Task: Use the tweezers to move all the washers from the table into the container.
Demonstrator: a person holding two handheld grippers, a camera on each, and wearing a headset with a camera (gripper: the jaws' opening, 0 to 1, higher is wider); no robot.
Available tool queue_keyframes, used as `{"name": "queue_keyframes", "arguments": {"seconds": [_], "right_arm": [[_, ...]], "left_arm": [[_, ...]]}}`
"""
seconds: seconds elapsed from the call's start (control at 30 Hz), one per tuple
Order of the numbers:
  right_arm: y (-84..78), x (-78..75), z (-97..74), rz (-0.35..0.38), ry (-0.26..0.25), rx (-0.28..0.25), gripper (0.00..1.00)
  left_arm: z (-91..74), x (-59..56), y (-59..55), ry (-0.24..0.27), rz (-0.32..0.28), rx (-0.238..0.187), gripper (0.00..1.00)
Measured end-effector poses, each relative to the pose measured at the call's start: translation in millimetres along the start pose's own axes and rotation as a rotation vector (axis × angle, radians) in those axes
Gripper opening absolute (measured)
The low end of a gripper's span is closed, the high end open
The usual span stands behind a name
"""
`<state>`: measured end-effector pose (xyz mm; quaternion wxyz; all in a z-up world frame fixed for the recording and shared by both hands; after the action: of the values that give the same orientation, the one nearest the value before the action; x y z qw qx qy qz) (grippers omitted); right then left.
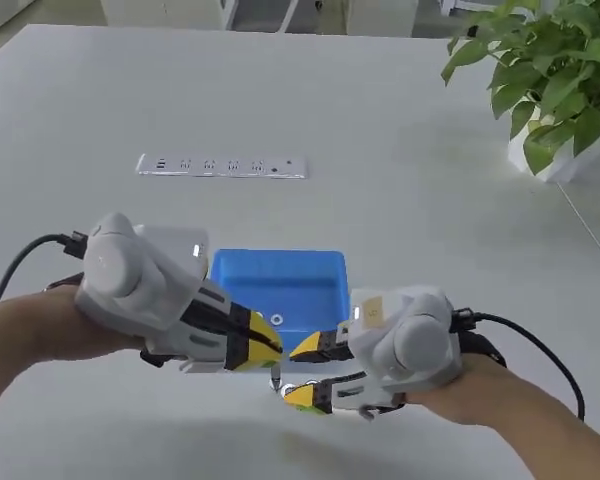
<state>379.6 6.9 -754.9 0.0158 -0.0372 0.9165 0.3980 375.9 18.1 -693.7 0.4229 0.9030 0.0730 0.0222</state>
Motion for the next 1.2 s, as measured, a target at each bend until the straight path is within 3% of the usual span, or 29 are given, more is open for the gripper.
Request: {"name": "queue_keyframes", "arguments": {"seconds": [0.3,0.7,1.2], "right_arm": [[0.7,-0.9,13.3,-0.028,0.012,0.014,0.17],[2.1,-1.3,18.7,-0.049,0.011,0.017,0.11],[1.8,-1.8,18.8,0.001,0.005,-0.001,0.08]], "left_arm": [[-0.5,0.3,1.0,-0.002,-0.002,0.001,0.06],[-1.4,1.7,-1.2,-0.003,-0.006,0.004,0.06],[-2.3,0.5,-0.7,0.011,-0.006,0.012,0.06]]}}
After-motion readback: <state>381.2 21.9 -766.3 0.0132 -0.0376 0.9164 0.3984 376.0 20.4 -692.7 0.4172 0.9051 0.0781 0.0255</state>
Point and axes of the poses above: the centre of the closed fingertips' face, and the gripper's own axes: z roughly forward along the fingers, x roughly to its left, y roughly out of its top, the point moved 2 cm from there along -z, roughly backward along the fingers, and after that the axes turned 4 degrees about x, right-handed, at the moved point
